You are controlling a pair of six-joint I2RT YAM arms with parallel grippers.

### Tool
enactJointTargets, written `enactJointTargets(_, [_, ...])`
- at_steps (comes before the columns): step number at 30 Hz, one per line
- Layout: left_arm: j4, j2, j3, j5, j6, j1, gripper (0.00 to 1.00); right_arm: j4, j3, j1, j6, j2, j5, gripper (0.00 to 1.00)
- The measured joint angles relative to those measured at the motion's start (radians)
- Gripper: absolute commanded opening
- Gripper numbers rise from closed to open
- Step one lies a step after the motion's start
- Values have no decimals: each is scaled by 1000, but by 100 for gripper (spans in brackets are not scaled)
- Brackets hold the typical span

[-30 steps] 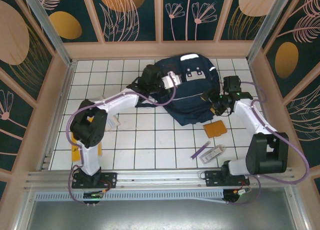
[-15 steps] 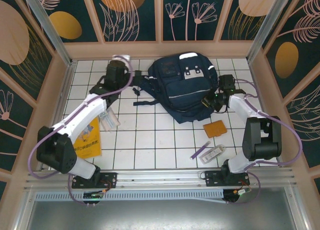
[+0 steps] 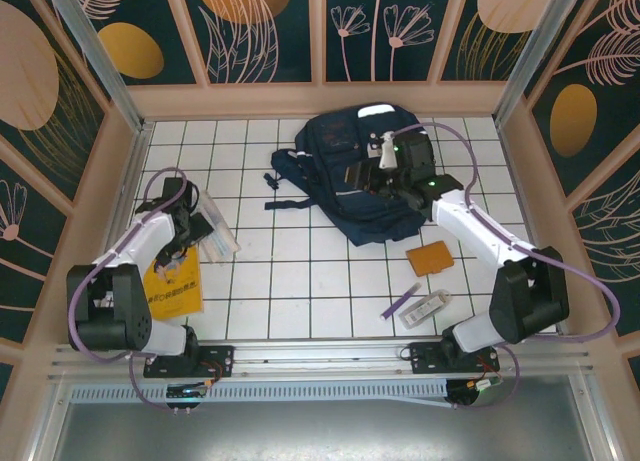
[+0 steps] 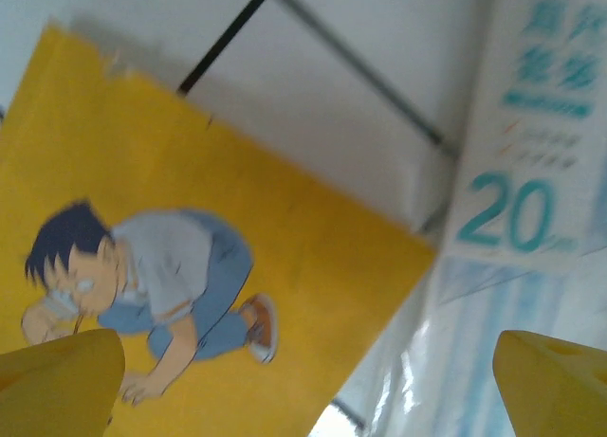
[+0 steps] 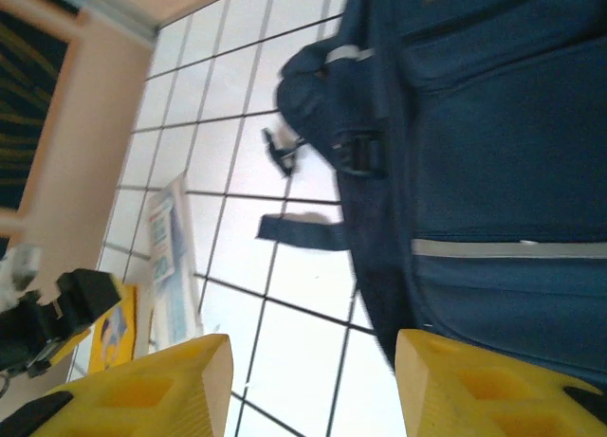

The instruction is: Pack books, pencil case, and school supplies into a backpack

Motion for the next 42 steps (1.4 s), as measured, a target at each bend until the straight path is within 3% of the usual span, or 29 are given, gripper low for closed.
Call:
enactJointTargets(1, [1, -6, -19, 9, -12, 0, 98, 10, 0, 9, -5, 8, -13, 48])
enactJointTargets(4, [52, -14, -101, 76, -35, 0, 83, 33, 0, 41, -34, 48, -34, 49])
enactJointTargets(10, [177, -51, -188, 160, -45, -19, 81, 33, 0, 105, -77, 117, -13, 50])
enactJointTargets(13, [263, -28, -170, 225, -75, -117, 82, 47, 0, 108, -75, 130, -7, 50])
enactJointTargets(18, [510, 48, -151, 455, -259, -281, 84, 70, 10, 108, -64, 159, 17, 50])
enactJointTargets(24, [558, 167, -16, 598, -411, -451, 85, 61, 53, 93, -49, 195, 30, 50])
enactJointTargets(30, [478, 141, 105, 568, -422, -439, 90, 8, 100, 76, -53, 245, -23, 50])
enactJointTargets(32, [429, 123, 121, 550, -384, -406, 96, -43, 146, 80, -53, 294, -51, 51])
enactJointTargets(39, [196, 135, 99, 378, -87, -275, 99, -177, 293, 159, 39, 457, -134, 48])
enactJointTargets(42, [179, 151, 36, 391, 6, -276, 99, -184, 314, 183, 101, 508, -185, 48])
